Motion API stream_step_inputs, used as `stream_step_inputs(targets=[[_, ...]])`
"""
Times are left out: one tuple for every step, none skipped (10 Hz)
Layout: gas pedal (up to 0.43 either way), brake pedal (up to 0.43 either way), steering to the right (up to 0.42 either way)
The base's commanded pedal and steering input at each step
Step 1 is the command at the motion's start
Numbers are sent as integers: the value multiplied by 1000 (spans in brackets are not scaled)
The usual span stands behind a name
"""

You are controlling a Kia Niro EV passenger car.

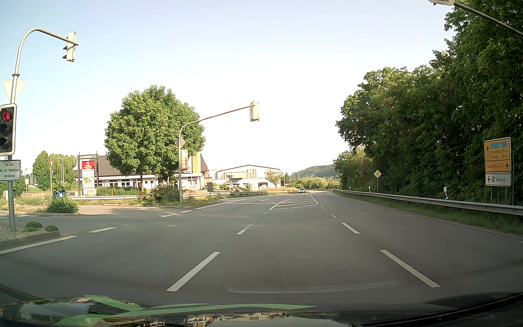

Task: Follow the waypoints while adhering to traffic rules and regulations

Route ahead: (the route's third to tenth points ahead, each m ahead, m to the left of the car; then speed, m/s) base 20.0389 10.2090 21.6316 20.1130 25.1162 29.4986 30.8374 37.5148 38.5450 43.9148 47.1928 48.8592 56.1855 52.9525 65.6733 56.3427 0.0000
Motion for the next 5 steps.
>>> stream_step_inputs(targets=[[0, 280, -4], [0, 287, -4], [0, 280, -4], [0, 280, -4], [0, 287, -4]])
